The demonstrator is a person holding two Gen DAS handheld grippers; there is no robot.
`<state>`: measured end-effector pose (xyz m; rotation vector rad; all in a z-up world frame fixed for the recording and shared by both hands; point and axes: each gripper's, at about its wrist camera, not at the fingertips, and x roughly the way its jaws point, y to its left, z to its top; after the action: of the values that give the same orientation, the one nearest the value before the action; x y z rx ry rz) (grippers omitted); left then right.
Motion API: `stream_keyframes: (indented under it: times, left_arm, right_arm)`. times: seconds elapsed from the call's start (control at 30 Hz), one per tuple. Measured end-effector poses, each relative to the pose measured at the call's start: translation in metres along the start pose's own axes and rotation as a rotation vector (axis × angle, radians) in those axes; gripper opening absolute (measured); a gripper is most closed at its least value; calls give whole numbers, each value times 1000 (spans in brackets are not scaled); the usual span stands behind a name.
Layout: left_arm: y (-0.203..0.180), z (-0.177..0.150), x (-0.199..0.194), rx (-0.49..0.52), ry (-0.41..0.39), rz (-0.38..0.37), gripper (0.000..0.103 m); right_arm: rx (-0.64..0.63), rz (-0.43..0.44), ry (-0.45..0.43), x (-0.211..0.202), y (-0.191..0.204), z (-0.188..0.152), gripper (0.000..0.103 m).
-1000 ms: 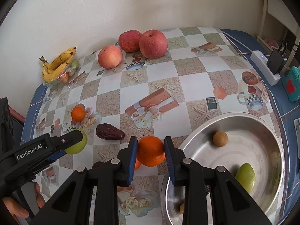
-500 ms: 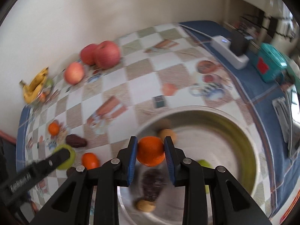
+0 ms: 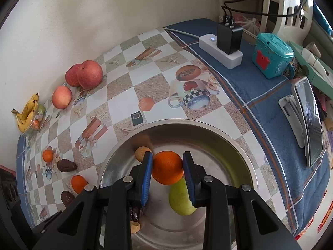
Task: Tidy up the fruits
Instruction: 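Carry the apple and orange over the steel plate and open both grippers, then move the left gripper to a dark date while the right gripper approaches another orange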
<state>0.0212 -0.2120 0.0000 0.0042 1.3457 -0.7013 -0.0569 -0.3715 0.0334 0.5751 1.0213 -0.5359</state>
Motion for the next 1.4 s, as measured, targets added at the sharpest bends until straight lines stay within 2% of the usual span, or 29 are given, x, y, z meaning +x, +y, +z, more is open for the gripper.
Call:
stream_keyframes:
  times: [0.5, 0.77, 1.03, 1.33, 1.4]
  left_arm:
    - [25, 13, -18, -78, -53, 33, 62]
    - [66, 18, -39, -185, -105, 93, 63]
    - [112, 16, -59, -306, -142, 110, 63]
    - [135, 12, -68, -361, -151, 124, 63]
    - [135, 12, -67, -361, -144, 134, 69]
  right_arm:
    - [-15, -11, 13, 1, 6, -2, 32]
    - [-49, 2, 19, -4, 22, -6, 32]
    - [-101, 24, -1, -15, 45, -10, 32]
    - [-146, 41, -2, -19, 63, -16, 32]
    - [-152, 41, 1, -19, 65, -17, 32]
